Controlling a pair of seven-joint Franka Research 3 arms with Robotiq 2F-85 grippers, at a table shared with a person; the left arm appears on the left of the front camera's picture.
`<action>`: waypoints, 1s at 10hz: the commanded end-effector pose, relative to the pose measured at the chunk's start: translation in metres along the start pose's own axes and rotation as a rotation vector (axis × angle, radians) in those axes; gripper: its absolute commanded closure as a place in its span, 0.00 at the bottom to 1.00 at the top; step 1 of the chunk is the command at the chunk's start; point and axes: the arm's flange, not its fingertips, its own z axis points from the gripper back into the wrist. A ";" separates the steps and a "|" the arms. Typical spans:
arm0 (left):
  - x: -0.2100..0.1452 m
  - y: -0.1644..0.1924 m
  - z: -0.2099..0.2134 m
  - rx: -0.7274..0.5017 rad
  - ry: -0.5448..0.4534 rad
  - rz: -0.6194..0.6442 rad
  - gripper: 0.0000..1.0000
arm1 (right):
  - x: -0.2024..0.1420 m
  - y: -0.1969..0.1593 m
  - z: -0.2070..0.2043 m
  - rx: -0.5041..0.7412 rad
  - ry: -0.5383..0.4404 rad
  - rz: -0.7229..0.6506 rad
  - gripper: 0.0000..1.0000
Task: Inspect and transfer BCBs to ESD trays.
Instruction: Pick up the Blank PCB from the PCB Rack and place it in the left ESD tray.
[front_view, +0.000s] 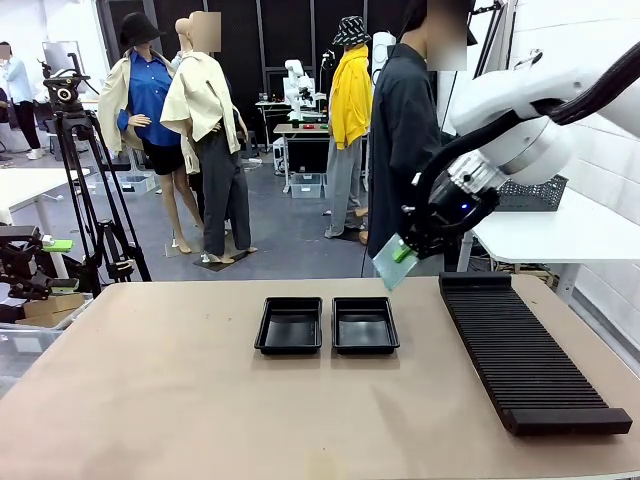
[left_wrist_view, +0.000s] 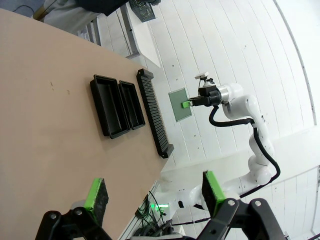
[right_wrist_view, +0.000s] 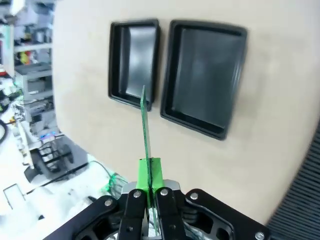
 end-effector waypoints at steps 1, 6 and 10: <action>0.001 -0.002 0.001 0.007 -0.008 0.014 0.00 | 0.004 0.002 -0.026 0.059 -0.023 -0.025 1.00; 0.001 -0.002 0.001 0.007 -0.008 0.014 0.00 | 0.014 0.042 -0.092 0.041 -0.026 0.031 1.00; 0.001 -0.002 0.001 0.007 -0.008 0.014 0.00 | 0.031 0.056 -0.135 0.052 0.020 0.025 1.00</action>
